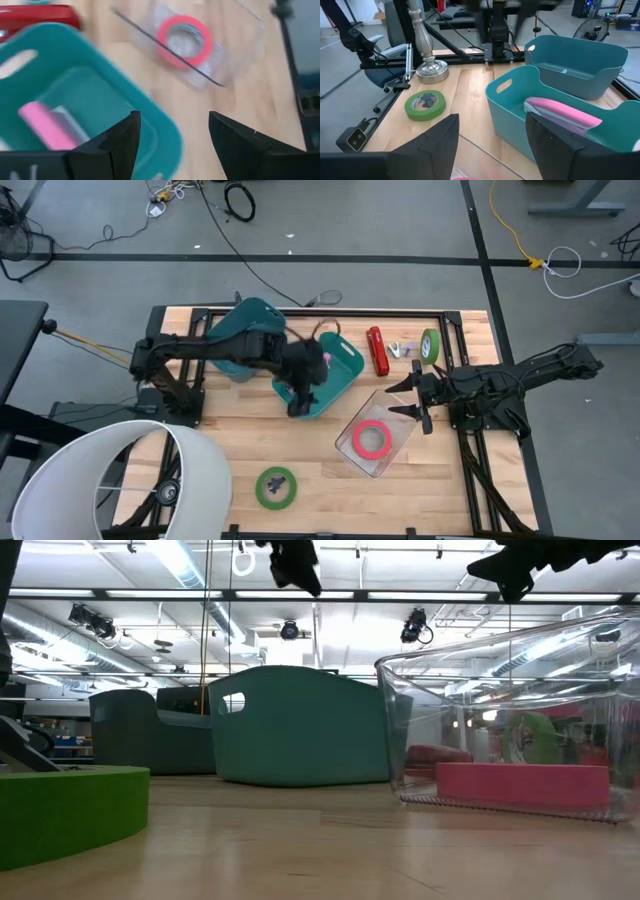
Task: Pick and place Stapler, Stapler remover, tape
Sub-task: Put the black staple remover into the blue bin
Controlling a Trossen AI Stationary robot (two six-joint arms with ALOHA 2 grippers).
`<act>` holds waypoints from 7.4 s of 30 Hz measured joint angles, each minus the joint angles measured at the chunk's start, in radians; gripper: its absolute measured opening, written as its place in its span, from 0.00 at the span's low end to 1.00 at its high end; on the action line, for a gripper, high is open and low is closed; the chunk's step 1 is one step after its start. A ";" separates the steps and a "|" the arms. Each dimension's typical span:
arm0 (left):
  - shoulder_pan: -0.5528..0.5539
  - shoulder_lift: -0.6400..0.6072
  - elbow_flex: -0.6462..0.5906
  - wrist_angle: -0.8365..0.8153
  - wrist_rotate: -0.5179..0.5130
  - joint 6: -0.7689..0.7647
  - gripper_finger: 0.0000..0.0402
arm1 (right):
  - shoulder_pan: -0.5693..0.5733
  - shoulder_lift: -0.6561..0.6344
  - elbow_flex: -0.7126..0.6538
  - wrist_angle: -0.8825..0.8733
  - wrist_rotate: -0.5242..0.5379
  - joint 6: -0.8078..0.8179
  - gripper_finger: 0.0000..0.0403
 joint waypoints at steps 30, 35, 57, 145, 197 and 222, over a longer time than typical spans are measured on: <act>-0.320 0.006 0.000 -0.213 -0.045 -0.684 0.55 | 0.000 0.001 0.000 0.001 -0.011 -0.030 0.57; -0.359 0.040 0.002 -0.206 -0.099 -0.736 0.55 | 0.000 0.000 0.000 0.001 -0.011 -0.047 0.57; -0.466 0.339 0.000 -0.238 0.136 -0.995 0.68 | 0.000 0.002 0.000 -0.012 -0.010 -0.009 0.57; -0.461 0.450 0.000 -0.183 0.201 -1.120 0.47 | 0.000 0.040 0.000 -0.066 -0.011 0.034 0.57; -0.288 0.432 0.430 -0.592 -0.030 -0.907 0.46 | 0.000 0.040 0.000 -0.039 -0.010 0.034 0.57; 0.041 0.294 0.436 -0.602 -0.168 -0.669 0.45 | 0.000 0.041 0.000 -0.028 -0.010 0.034 0.57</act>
